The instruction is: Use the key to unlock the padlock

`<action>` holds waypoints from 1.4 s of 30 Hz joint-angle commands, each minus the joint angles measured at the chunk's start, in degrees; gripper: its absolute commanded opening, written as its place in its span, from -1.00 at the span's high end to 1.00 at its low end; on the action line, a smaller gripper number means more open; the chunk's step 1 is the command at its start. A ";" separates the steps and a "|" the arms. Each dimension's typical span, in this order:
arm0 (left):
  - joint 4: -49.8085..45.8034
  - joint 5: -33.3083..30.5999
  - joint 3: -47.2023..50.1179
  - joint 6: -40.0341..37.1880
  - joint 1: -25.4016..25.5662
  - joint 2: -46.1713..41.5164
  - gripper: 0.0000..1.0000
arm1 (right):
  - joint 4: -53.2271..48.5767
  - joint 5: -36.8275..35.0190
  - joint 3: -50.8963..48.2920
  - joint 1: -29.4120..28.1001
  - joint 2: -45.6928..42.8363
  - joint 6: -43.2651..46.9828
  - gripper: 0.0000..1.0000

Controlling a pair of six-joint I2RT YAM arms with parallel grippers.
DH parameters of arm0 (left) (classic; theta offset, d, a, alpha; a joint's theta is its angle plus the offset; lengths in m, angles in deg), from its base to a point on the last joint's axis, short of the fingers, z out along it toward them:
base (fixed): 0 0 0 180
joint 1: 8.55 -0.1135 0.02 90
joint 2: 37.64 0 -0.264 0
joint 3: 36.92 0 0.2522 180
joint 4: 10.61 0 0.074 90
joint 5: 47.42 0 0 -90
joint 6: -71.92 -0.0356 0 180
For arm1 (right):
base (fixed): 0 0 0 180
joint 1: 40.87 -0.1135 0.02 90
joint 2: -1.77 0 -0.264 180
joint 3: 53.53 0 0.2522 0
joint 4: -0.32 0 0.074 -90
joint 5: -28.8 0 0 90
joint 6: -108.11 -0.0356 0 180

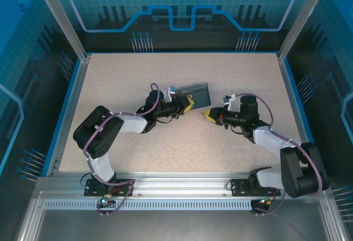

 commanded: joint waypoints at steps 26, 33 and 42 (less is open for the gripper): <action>7.29 1.56 -0.67 0.75 -0.38 -1.22 1.00 | 12.72 -9.70 1.93 -5.20 6.78 -11.39 1.00; 8.02 1.79 -0.40 0.94 -0.37 -0.76 1.00 | 12.39 -11.06 2.50 -5.49 6.58 -11.70 1.00; 7.05 1.40 -0.04 0.13 -0.40 -0.67 1.00 | 11.12 -11.09 2.03 -5.98 4.76 -11.21 1.00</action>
